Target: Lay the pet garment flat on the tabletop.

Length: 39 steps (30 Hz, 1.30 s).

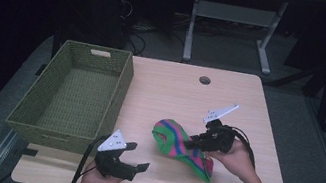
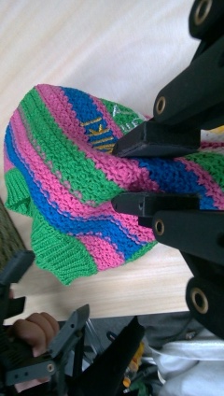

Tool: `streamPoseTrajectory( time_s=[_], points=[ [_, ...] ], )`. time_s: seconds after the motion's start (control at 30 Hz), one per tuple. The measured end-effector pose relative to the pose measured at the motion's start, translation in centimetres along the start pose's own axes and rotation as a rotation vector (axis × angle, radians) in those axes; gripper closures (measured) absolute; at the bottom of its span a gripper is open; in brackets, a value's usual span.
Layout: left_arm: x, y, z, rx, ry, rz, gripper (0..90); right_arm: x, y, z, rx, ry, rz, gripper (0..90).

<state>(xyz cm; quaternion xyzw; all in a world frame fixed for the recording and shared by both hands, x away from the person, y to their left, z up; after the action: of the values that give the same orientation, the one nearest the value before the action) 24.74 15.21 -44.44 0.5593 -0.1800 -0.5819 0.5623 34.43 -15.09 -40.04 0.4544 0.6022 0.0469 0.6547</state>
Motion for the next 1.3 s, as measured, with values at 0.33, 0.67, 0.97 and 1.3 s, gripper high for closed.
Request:
streamPoseTrajectory(
  time_s=[0.33,0.67,0.97,1.3],
  points=[
    [0.2,-0.1,0.1,-0.002,-0.007,-0.005,16.7,1.9,-1.2,-0.8,-0.003,-0.008,-0.058,73.1],
    [0.2,-0.1,0.1,0.001,-0.007,-0.006,16.7,4.0,-2.3,-1.9,-0.05,-0.032,-0.1,69.9],
    [0.0,0.0,0.0,0.002,-0.006,0.0,16.7,5.5,-3.4,-3.0,-0.115,-0.022,-0.106,55.3],
    [-0.3,0.0,-0.1,0.0,-0.001,0.009,16.7,4.2,-3.1,-3.5,-0.13,-0.033,-0.078,41.3]
  ],
)
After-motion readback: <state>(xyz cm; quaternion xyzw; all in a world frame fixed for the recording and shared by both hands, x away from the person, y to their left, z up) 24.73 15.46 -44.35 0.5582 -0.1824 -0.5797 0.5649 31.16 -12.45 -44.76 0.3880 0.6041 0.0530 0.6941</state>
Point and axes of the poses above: each handheld gripper's, and its own axes: x roughly forward along the jaws, y roughly out of its top, z roughly to its right, the point moved 1 cm from there along x, roughly forward along the jaws, and after that the axes turned 13 degrees about -y, right-handed, at the moved point
